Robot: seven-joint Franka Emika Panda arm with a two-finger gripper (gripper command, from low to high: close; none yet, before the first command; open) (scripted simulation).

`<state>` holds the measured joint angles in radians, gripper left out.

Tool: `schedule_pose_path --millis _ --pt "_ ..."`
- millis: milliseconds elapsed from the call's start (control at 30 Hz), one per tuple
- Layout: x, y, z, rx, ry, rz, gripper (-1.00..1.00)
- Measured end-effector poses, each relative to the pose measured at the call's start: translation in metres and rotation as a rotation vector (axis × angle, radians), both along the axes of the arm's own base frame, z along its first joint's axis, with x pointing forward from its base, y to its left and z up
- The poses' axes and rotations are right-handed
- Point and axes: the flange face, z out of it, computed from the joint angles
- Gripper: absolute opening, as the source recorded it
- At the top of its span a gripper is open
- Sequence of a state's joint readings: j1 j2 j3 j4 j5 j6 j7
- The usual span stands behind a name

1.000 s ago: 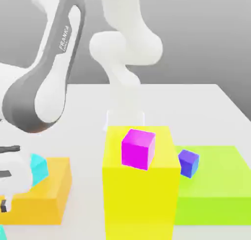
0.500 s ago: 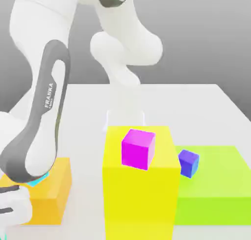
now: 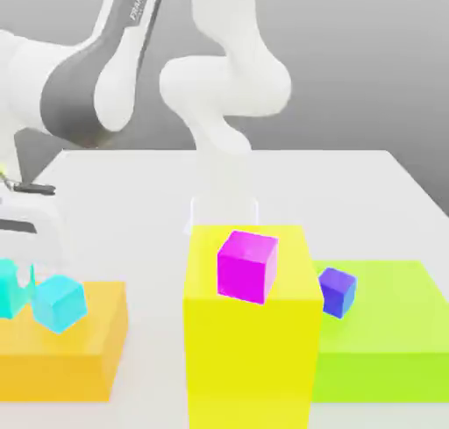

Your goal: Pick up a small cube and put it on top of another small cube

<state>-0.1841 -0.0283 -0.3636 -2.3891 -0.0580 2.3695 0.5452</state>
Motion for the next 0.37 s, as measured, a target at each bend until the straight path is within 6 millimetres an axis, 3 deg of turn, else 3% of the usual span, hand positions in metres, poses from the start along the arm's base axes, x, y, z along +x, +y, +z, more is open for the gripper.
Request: schedule_pose_path --millis 133,267,300,367 --pt "-0.030 0.018 0.013 0.027 -0.011 -0.127 -1.00" --pt "-0.035 0.022 -0.033 0.034 -0.013 -0.151 -1.00" --pt "-0.036 0.022 -0.042 0.033 -0.013 -0.152 1.00" --pt "-0.036 0.022 -0.042 0.033 -0.013 -0.152 1.00"
